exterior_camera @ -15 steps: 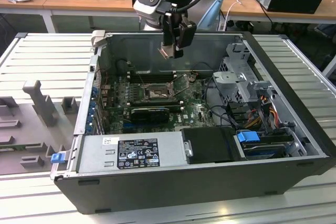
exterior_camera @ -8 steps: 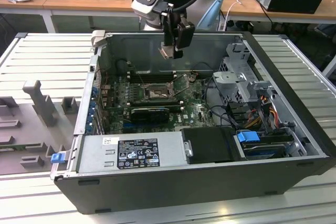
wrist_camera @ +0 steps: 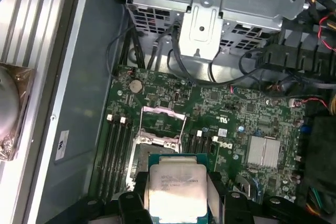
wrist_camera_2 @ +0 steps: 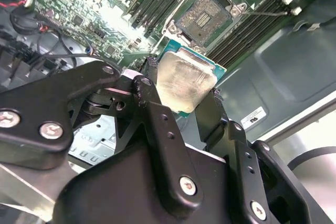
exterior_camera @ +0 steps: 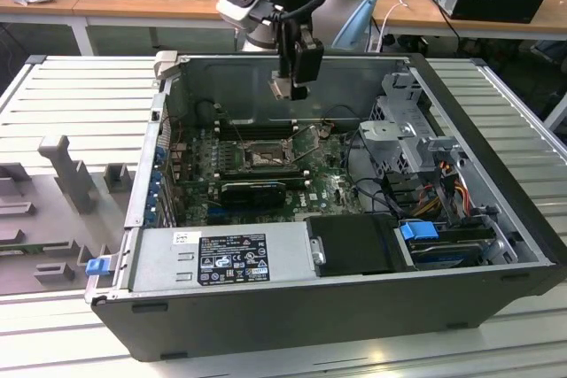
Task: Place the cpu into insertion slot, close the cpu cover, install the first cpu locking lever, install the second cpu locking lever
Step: 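Place the cpu into insertion slot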
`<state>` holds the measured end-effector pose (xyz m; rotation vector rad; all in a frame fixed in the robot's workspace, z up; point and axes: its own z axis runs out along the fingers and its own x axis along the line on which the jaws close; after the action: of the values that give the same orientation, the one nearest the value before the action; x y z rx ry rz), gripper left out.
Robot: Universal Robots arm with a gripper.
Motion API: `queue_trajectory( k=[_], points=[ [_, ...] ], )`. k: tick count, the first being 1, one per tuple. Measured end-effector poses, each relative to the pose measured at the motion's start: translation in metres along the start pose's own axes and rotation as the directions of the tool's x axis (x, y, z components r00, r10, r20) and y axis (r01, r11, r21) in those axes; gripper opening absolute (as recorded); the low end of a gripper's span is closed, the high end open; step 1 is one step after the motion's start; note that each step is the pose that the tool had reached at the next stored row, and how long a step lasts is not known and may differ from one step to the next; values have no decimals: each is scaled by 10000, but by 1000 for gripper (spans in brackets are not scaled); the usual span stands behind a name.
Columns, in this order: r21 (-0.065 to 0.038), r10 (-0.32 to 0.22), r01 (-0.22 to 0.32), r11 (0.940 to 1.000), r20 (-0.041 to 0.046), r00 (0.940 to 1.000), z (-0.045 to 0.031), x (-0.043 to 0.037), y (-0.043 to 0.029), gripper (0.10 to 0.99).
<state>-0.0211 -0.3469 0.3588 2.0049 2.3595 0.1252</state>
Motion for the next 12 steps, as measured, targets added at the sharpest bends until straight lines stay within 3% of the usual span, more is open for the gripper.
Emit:
queue_trajectory(
  k=[3, 6, 12],
  points=[
    [-14, 604, -604, 9982, 53, 9982, 4, 0, 0, 529],
    [-38, 1386, -1386, 9903, 120, 9903, 10, 0, -1, 529],
    [-34, 1480, -1480, 9890, 129, 9889, 144, 1, -12, 529]
  ],
)
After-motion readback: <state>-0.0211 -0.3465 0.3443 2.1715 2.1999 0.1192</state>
